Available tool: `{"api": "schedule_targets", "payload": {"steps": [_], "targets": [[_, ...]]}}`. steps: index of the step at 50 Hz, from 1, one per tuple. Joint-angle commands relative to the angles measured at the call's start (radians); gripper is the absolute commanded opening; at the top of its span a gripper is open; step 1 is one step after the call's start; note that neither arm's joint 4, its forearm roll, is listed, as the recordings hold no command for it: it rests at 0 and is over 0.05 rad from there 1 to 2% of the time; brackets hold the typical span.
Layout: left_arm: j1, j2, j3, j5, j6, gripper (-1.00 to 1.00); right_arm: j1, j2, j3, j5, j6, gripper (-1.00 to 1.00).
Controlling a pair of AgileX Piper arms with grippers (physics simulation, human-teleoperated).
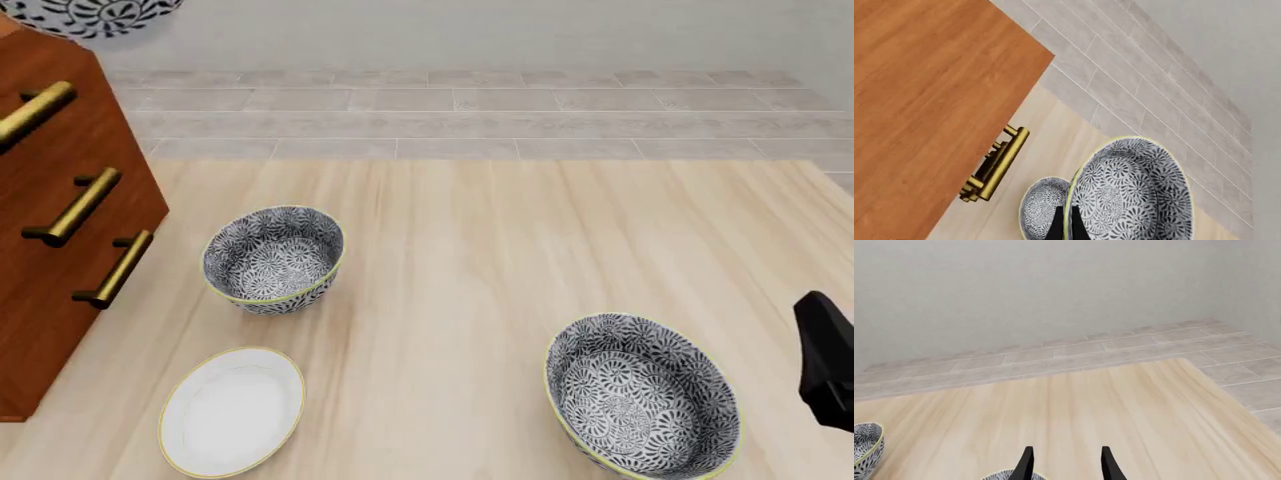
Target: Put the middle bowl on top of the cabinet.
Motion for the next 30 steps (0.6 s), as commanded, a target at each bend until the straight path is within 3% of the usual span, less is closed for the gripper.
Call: {"api": "schedule_targets", "payload": {"steps": [1, 30], "targets": [[0.061, 0.014, -0.062, 0.026, -0.001, -1.0, 0.004, 0.02, 0.0, -0.015, -0.004, 1.0], [0.204, 0.025, -0.153, 0.087, 0.002, -1.0, 0.004, 0.012, 0.0, -0.007, -0.002, 1.0]]}}
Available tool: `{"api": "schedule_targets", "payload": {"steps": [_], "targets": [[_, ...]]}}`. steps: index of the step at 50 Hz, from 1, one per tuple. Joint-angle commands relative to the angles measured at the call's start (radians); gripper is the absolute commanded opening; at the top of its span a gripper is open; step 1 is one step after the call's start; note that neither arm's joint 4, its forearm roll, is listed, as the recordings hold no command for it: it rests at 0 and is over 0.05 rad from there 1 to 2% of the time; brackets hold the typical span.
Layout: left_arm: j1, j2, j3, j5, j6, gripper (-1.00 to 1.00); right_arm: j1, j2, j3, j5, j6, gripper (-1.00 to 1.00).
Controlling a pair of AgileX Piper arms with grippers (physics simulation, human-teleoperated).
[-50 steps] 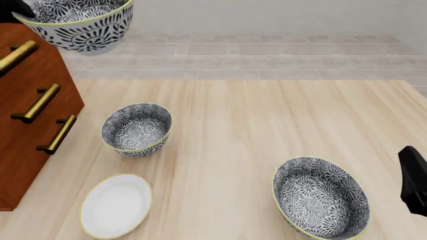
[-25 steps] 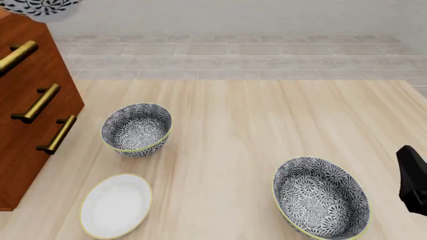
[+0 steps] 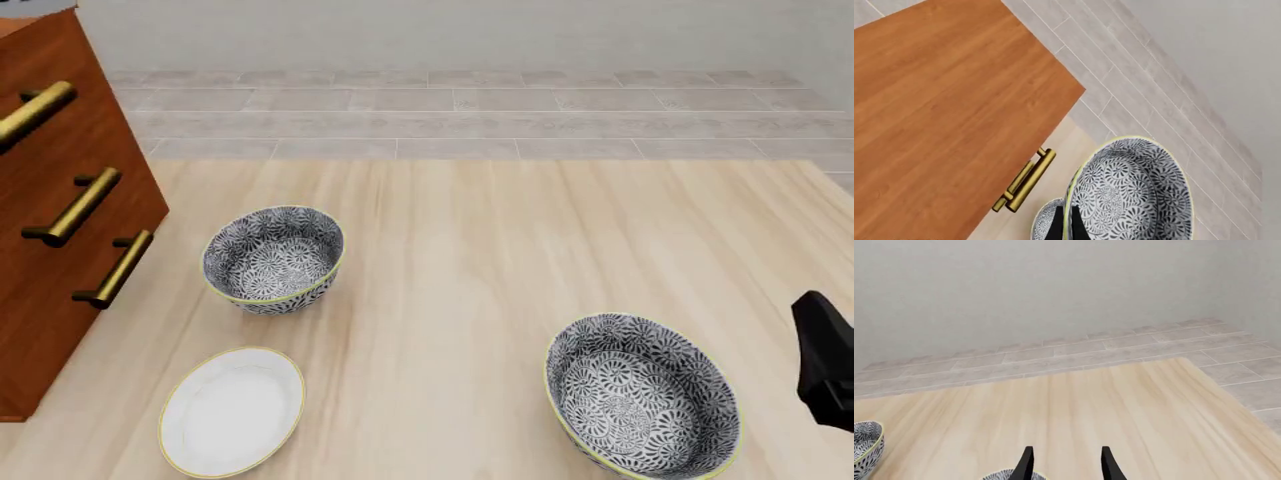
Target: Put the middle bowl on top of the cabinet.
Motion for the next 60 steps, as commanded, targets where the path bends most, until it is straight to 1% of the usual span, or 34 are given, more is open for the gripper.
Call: {"api": "schedule_targets", "payload": {"steps": [1, 3, 9, 11, 13, 14, 18, 26, 30, 32, 46, 60], "targets": [[0.054, 0.002, -0.043, 0.022, 0.005, -1.0, 0.0, 0.001, 0.0, 0.0, 0.001, 1.0], [0.07, 0.005, -0.06, 0.031, 0.009, -1.0, -0.001, -0.003, 0.0, 0.004, 0.001, 1.0], [0.082, 0.004, -0.066, 0.042, -0.004, -1.0, -0.001, 0.002, 0.0, -0.001, 0.001, 1.0], [0.1, 0.004, -0.076, 0.048, -0.014, -1.0, -0.001, 0.007, 0.0, -0.006, 0.002, 1.0], [0.097, 0.005, -0.084, 0.05, -0.024, -1.0, -0.001, 0.007, 0.0, -0.006, 0.002, 1.0], [0.117, 0.009, -0.099, 0.054, -0.018, -1.0, -0.001, 0.01, 0.0, -0.009, 0.002, 1.0], [0.139, 0.014, -0.121, 0.064, -0.027, -1.0, -0.003, 0.001, 0.0, -0.001, 0.004, 1.0], [0.19, 0.018, -0.135, 0.073, -0.015, -1.0, -0.001, 0.007, 0.0, -0.006, 0.003, 1.0], [0.201, 0.018, -0.134, 0.073, -0.018, -1.0, -0.003, 0.005, 0.0, -0.004, 0.003, 1.0], [0.22, 0.024, -0.146, 0.078, -0.003, -1.0, -0.003, 0.005, 0.0, -0.004, 0.003, 1.0], [0.296, 0.029, -0.13, 0.077, 0.016, -1.0, -0.003, -0.002, 0.0, 0.003, 0.003, 1.0], [0.325, 0.03, -0.121, 0.069, 0.022, -1.0, -0.005, 0.003, 0.0, -0.002, 0.003, 1.0]]}}
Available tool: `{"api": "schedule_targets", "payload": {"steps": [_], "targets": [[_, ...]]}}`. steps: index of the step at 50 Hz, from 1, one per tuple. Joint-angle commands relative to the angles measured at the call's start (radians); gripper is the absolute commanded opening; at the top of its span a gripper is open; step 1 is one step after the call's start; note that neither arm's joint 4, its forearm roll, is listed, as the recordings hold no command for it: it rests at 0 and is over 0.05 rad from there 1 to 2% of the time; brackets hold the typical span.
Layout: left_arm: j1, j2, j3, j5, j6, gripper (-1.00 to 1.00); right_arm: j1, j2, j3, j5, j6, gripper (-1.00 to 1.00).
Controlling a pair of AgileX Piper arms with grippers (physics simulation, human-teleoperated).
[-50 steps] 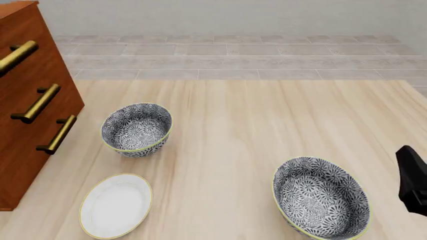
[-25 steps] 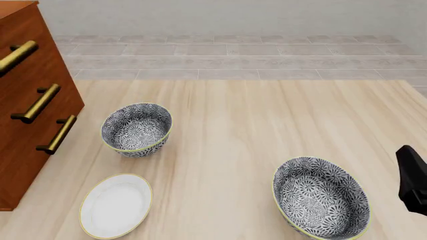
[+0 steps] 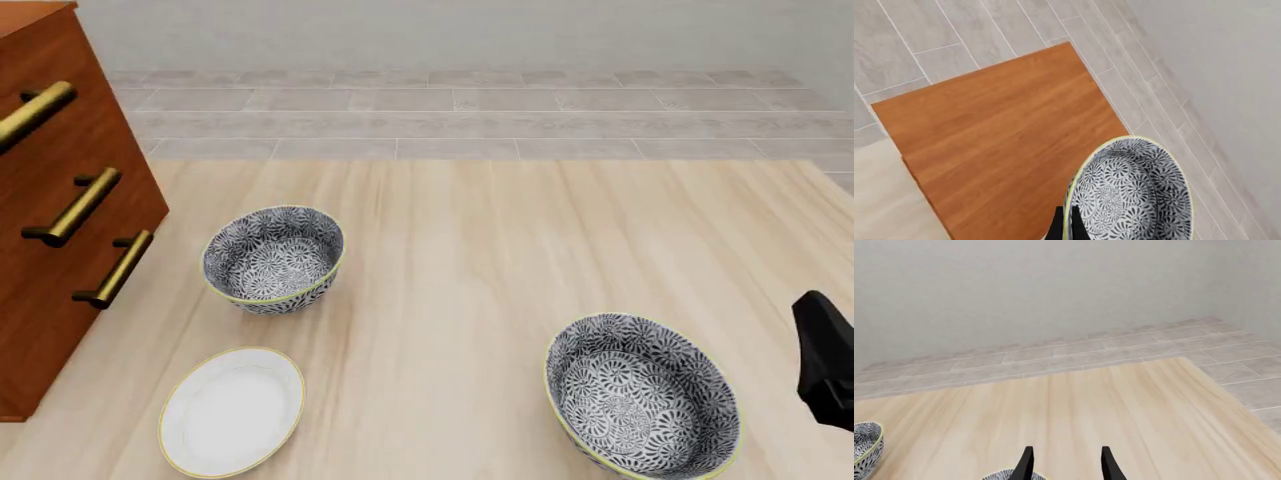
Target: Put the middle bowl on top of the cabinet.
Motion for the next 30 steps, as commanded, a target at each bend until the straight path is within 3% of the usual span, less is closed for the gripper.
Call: {"api": "schedule_targets", "payload": {"steps": [1, 30], "targets": [[0.036, 0.0, 0.001, -0.006, 0.012, -1.0, -0.001, 0.0, 0.0, 0.0, 0.0, 1.0], [0.127, 0.02, 0.054, -0.039, 0.028, -1.0, -0.003, 0.001, 0.0, -0.001, 0.001, 1.0]]}}
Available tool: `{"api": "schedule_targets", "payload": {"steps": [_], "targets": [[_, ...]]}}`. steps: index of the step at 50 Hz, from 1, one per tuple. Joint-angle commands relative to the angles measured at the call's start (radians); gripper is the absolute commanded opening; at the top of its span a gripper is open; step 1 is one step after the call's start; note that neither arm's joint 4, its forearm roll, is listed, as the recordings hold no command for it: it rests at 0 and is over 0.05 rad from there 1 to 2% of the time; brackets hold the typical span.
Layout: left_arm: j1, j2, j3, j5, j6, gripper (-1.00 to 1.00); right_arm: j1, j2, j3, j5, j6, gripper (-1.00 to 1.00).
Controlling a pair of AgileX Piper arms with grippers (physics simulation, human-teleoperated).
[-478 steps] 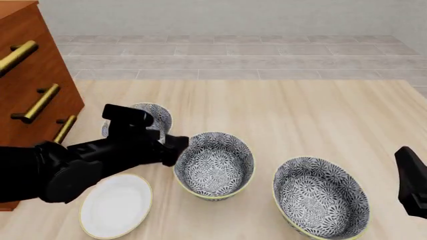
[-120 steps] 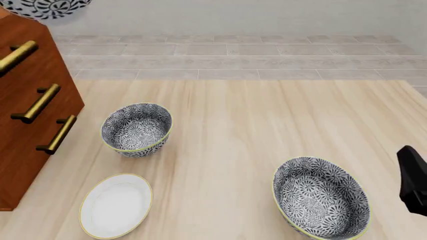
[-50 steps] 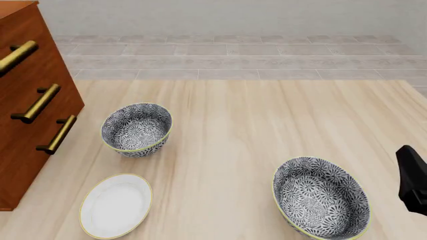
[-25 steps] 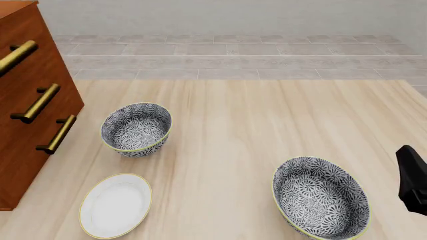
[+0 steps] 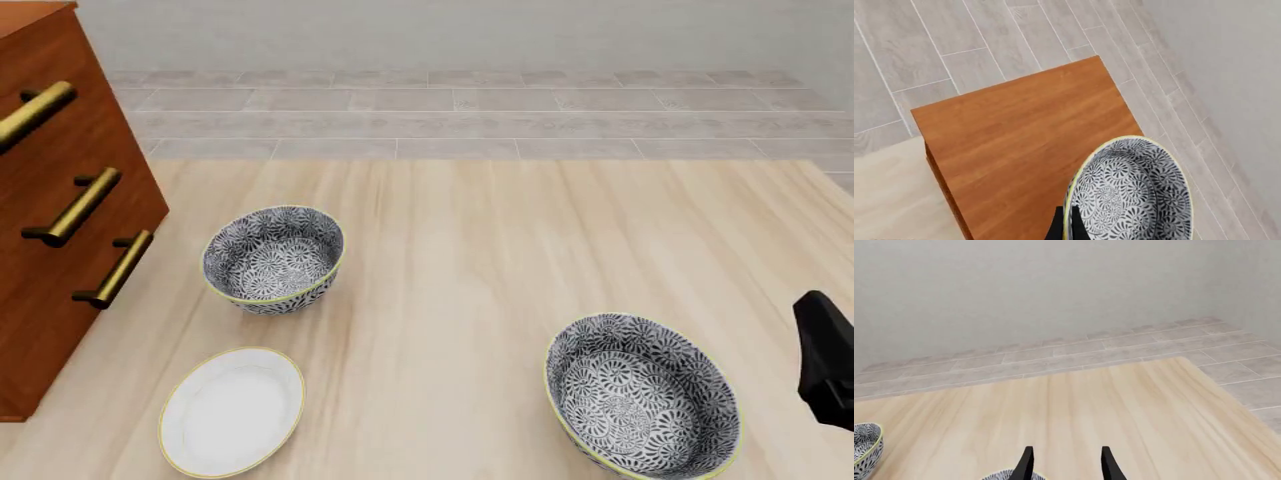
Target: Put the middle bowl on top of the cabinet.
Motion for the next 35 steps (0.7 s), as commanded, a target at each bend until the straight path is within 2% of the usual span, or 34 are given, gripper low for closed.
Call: {"api": "schedule_targets", "payload": {"steps": [1, 20, 35], "targets": [[0.026, 0.003, 0.025, -0.019, 0.005, -1.0, 0.0, 0.002, 0.0, -0.001, -0.001, 1.0], [0.052, 0.006, 0.107, -0.055, -0.005, -1.0, 0.004, 0.01, 0.0, -0.006, -0.008, 1.0], [0.065, 0.011, 0.127, -0.057, 0.0, -1.0, 0.004, 0.007, 0.0, -0.003, -0.006, 1.0]]}}
